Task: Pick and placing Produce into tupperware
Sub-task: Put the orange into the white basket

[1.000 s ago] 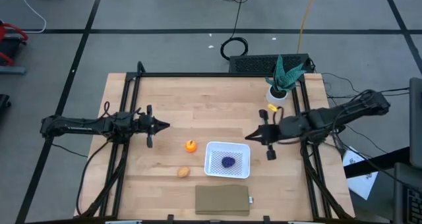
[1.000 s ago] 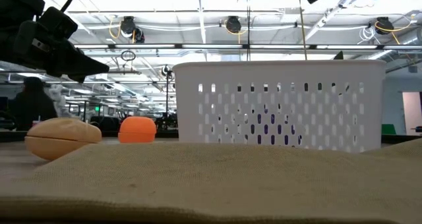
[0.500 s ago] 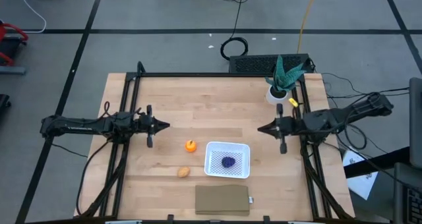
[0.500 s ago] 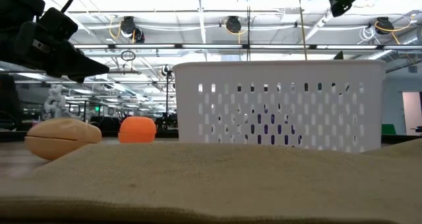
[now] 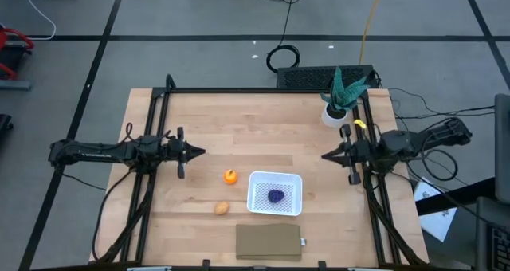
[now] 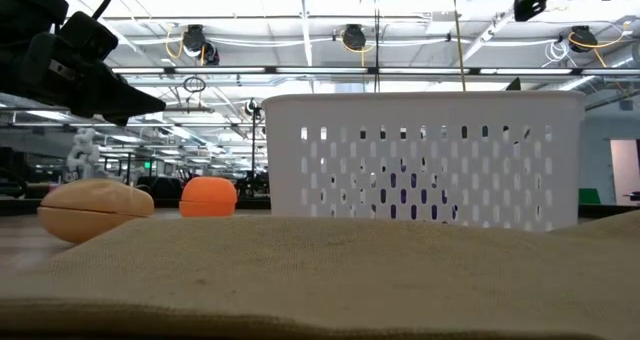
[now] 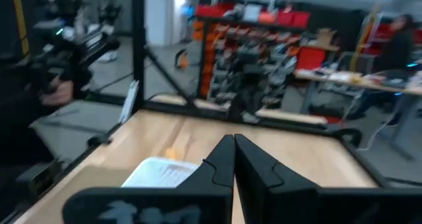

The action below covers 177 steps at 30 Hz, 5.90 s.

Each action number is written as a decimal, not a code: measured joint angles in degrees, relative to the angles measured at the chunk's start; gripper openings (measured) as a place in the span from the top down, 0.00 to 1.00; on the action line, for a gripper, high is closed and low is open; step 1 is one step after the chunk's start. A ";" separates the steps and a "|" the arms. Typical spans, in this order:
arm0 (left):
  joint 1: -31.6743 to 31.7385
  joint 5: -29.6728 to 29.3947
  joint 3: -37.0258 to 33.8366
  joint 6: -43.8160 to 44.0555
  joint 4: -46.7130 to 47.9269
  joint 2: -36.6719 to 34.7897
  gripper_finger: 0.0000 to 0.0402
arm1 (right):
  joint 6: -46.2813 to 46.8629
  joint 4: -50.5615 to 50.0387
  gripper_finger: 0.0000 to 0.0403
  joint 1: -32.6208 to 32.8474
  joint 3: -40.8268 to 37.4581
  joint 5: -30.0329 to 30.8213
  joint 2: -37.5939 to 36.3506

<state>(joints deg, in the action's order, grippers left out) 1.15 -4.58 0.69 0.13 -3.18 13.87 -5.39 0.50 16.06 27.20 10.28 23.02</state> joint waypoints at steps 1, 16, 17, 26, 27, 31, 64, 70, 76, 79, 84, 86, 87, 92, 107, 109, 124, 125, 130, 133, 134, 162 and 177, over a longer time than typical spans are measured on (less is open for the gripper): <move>0.00 0.00 0.00 0.01 0.01 0.00 0.94 | -0.02 0.19 1.00 -0.71 0.00 0.00 -0.61; 0.00 0.00 -0.02 -0.05 0.07 0.00 0.94 | 1.53 0.62 1.00 -8.41 0.00 2.75 -5.59; 0.00 0.00 -0.02 -0.01 0.07 0.00 0.94 | 1.52 0.57 1.00 -8.53 0.00 2.73 -6.17; 0.00 0.00 -0.02 0.04 0.07 0.00 0.94 | -1.01 -0.88 1.00 -8.55 0.00 3.46 -12.54; 0.00 0.00 -0.02 0.05 0.07 0.00 0.94 | -1.16 -1.15 1.00 -8.55 0.00 4.32 -13.16; 0.00 0.00 -0.02 0.17 0.07 0.00 0.94 | -1.53 -5.25 1.00 -8.57 0.00 9.83 -15.35; 0.00 0.00 -0.04 0.14 0.04 0.00 0.94 | 0.51 -5.30 1.00 -8.55 -10.92 -3.95 -21.86; 0.00 0.00 -0.04 0.14 0.09 0.00 0.94 | 2.64 -3.43 1.00 -8.53 -12.16 -8.59 -21.86; 0.00 0.00 -0.04 0.12 0.11 0.00 0.94 | 3.13 -1.22 1.00 -8.53 -13.69 -10.60 -21.86; 0.00 0.00 -0.04 0.13 0.12 0.00 0.94 | 2.81 -0.18 1.00 -8.53 -14.68 -10.58 -21.86; 0.00 0.00 -0.04 0.10 0.22 0.00 0.94 | 2.43 1.17 1.00 -8.53 -15.57 -9.60 -21.86; 0.00 0.00 -0.04 0.10 0.22 0.00 0.94 | 2.52 1.47 1.00 -8.55 -15.61 -7.27 -21.86; 0.00 0.00 -0.04 0.10 0.22 0.00 0.94 | 2.54 1.40 1.00 -8.55 -15.63 -5.96 -21.86; 0.00 0.00 -0.04 0.10 0.44 0.00 0.94 | 3.50 0.57 1.00 -8.57 -15.65 -4.66 -21.86; 0.00 0.00 -0.04 0.12 0.42 0.00 0.94 | 6.67 -2.92 1.00 -8.57 -17.91 -2.62 -21.84; 0.00 0.00 -0.04 0.12 0.42 0.00 0.94 | 6.67 -0.97 1.00 -8.57 -19.90 -2.87 -21.85; 0.00 0.00 -0.04 0.12 0.39 0.00 0.94 | 6.49 4.91 1.00 -8.59 -24.09 -7.04 -21.86; 0.00 0.00 -0.04 0.12 0.39 0.00 0.94 | 6.49 4.80 1.00 -8.59 -24.09 -7.04 -21.86; 0.00 0.00 -0.04 0.12 0.41 0.00 0.94 | 8.46 2.72 1.00 -8.58 -24.17 -5.74 -21.84; 0.00 0.00 -0.04 0.12 0.42 0.00 0.94 | 9.22 2.08 1.00 -8.62 -24.20 -5.57 -21.86; 0.00 0.00 -0.04 0.12 0.42 0.00 0.94 | 9.22 1.93 1.00 -8.62 -24.22 -5.57 -21.86; -0.02 6.10 -0.07 3.62 -3.82 0.00 0.94 | 8.83 1.43 1.00 -8.62 -24.33 -5.59 -21.83; -0.04 5.08 6.26 2.49 -0.97 0.00 0.94 | 8.81 1.43 1.00 -8.62 -24.37 -5.57 -21.83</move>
<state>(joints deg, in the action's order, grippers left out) 1.11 0.50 6.95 2.61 -4.15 13.87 3.42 1.93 7.44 2.83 4.71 1.19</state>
